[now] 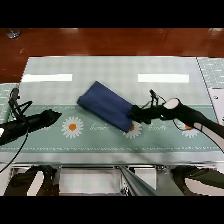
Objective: Fold the shirts.
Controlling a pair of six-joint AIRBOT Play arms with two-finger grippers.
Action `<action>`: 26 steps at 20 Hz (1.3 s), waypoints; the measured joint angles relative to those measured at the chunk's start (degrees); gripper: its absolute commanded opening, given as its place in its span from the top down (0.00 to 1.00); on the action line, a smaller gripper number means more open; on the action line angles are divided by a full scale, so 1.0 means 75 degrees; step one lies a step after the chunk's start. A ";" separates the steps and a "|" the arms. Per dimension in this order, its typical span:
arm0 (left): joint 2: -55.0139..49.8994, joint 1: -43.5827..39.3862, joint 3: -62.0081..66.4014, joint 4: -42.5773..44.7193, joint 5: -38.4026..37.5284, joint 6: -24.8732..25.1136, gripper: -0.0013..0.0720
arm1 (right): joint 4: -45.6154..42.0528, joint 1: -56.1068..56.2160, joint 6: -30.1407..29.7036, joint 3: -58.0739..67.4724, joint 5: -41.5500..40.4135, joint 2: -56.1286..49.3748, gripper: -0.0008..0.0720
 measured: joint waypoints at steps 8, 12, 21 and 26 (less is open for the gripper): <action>0.0000 0.0000 0.0000 -0.0017 -0.0003 0.0000 0.96 | -0.2294 -0.0067 0.0428 0.5794 0.2090 -0.0726 0.95; 0.0000 0.0000 0.0000 -0.0017 -0.0003 0.0000 0.96 | -0.3876 -0.0833 0.1142 0.8078 0.3835 -0.0758 0.95; 0.0000 0.0000 0.0000 -0.0017 -0.0006 0.0000 0.96 | -0.5284 -0.4433 0.1632 0.9533 0.7548 0.0085 0.95; 0.0000 0.0000 0.0000 -0.0017 0.0070 0.0003 0.96 | -0.5939 -0.6388 0.1853 0.8017 0.8096 0.1440 0.95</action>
